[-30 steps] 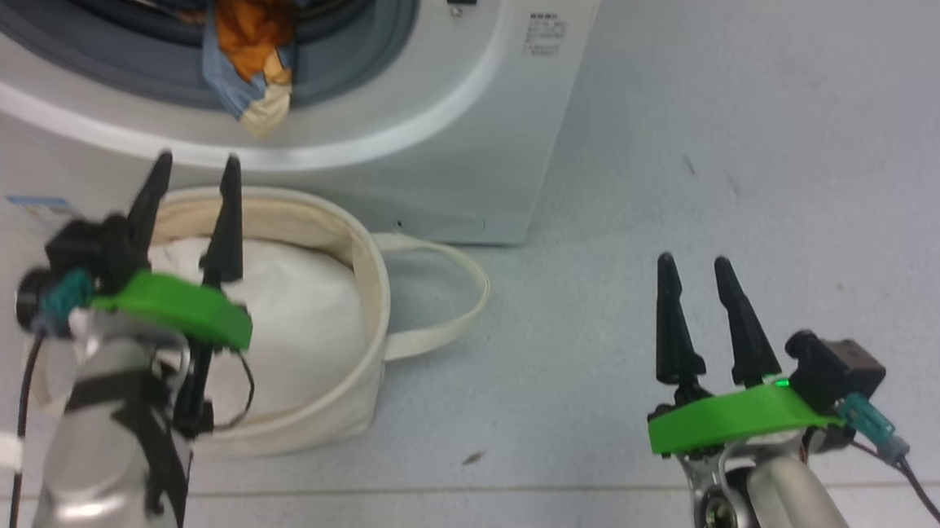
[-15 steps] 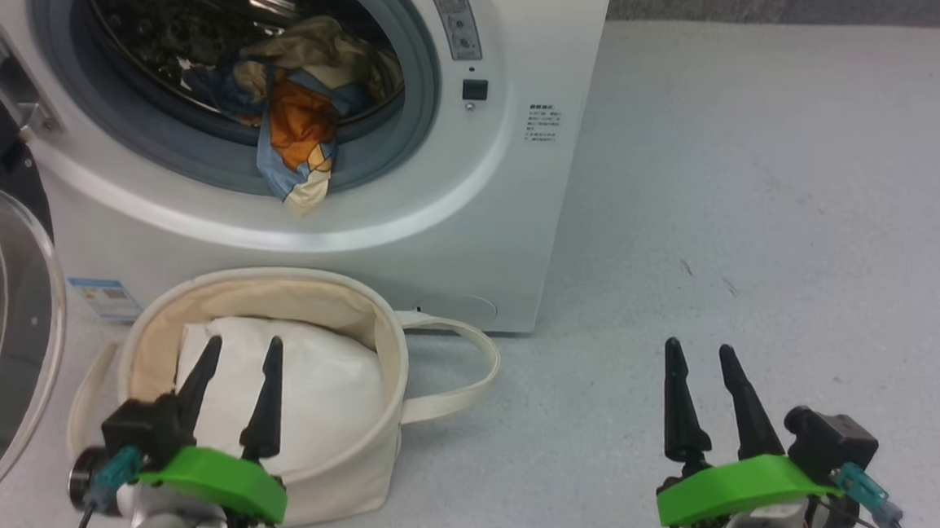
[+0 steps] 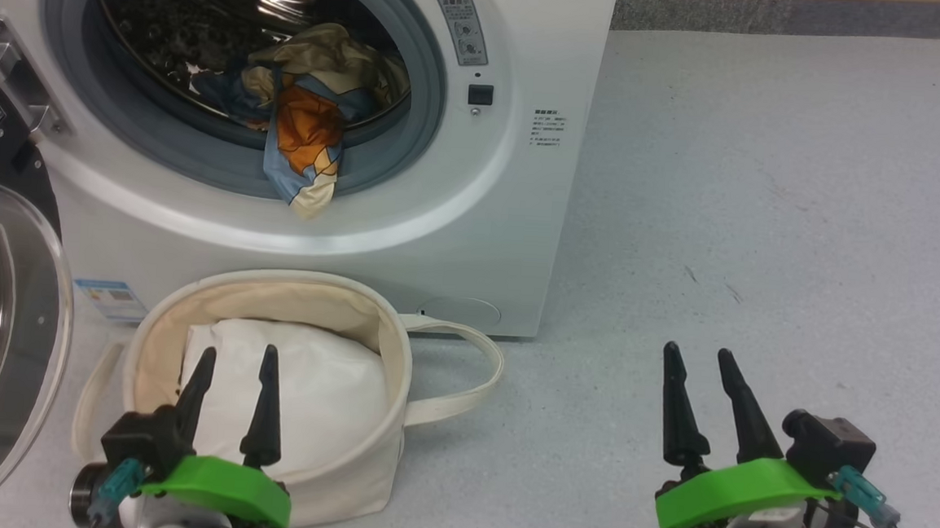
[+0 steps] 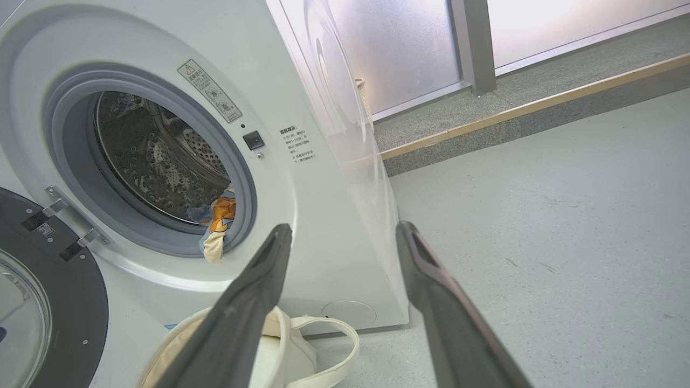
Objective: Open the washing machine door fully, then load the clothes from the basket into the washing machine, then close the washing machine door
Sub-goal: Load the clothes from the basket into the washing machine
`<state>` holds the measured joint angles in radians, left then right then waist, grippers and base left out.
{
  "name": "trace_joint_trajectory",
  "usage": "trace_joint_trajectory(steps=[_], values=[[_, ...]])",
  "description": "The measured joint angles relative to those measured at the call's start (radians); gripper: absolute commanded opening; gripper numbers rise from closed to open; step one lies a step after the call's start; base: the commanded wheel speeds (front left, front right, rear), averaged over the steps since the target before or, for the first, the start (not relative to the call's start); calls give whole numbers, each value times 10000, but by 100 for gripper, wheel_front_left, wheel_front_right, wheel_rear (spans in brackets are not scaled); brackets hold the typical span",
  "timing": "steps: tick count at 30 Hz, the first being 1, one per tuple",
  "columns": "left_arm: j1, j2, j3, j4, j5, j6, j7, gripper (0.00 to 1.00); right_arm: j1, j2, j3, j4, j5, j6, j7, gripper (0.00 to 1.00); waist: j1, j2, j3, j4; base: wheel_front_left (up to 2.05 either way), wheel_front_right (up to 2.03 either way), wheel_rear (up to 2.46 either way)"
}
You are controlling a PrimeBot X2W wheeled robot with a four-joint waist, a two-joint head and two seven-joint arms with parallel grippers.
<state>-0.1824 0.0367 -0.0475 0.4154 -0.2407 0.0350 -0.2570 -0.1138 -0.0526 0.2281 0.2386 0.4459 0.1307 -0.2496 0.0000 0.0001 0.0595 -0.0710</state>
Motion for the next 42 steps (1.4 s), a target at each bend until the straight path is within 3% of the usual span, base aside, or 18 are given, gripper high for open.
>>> trace_joint_trajectory(steps=[25, 33, 42], values=[[-286, 0, -44, 44, 192, -12, 0, 100, -45, 0, 121, -98, 0, 0, 0, 100, 0, 0, 599, -89, 0, 0, 0], [-3493, 12, 456, 1162, 249, -571, -2, 100, -816, 0, 59, -353, -236, 0, 0, 100, 2, 0, 2046, -70, 0, 0, 0], [-7475, 309, 639, 3827, 280, -988, -2, 100, -1815, -2, 79, -627, -437, 0, 0, 100, 4, -1, 4052, -154, 0, 0, 0]])
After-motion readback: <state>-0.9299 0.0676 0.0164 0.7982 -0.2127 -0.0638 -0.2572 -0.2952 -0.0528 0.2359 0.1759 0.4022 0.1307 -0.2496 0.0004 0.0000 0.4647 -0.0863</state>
